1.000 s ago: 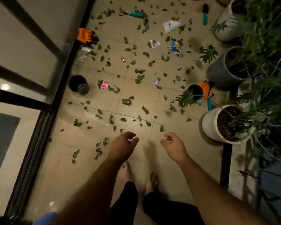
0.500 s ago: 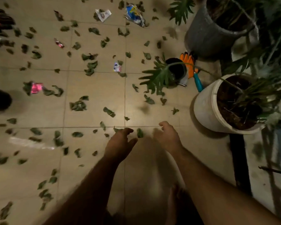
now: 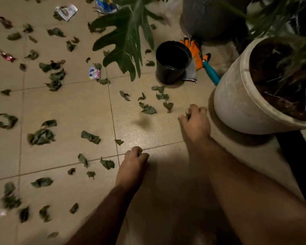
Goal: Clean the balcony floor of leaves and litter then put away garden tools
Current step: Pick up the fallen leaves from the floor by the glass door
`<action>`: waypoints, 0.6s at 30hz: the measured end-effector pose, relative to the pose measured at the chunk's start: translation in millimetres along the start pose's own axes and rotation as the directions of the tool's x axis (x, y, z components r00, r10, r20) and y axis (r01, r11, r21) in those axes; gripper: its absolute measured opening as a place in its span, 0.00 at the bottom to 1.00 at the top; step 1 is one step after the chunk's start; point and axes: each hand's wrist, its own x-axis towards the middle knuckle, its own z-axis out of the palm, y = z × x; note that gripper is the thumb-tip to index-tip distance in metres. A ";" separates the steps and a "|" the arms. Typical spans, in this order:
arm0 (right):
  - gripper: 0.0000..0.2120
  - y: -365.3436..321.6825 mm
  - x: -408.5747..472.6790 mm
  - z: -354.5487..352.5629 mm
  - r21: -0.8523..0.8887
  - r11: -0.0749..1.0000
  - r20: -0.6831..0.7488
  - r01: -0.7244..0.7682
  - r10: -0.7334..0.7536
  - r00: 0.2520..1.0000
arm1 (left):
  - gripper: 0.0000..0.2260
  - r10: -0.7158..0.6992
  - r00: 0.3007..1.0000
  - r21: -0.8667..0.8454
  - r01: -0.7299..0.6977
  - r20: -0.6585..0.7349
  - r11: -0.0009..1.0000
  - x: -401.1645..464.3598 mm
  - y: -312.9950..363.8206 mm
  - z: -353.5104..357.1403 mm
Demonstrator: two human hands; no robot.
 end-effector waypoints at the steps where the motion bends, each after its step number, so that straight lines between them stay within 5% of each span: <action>1: 0.21 0.8 4.2 5.0 -0.020 1.000 0.002 0.002 -0.002 1.000 | 0.09 0.023 1.000 -0.023 -0.024 -0.015 0.999 2.8 -3.6 1.9; 11: 0.07 -23.1 -9.3 34.3 0.120 0.992 0.022 0.038 -0.041 0.999 | 0.13 -0.106 0.983 -0.275 0.062 -0.148 0.960 62.5 3.4 -16.9; 15: 0.06 -33.3 -6.1 38.3 0.506 0.857 0.012 -0.095 0.103 0.995 | 0.12 -0.190 0.955 -0.328 0.108 -0.229 0.939 97.3 7.3 -35.6; 18: 0.09 -35.8 5.6 32.8 0.616 0.774 0.016 -0.143 0.170 0.985 | 0.16 -0.160 0.934 -0.343 0.044 -0.320 0.938 127.3 6.6 -44.1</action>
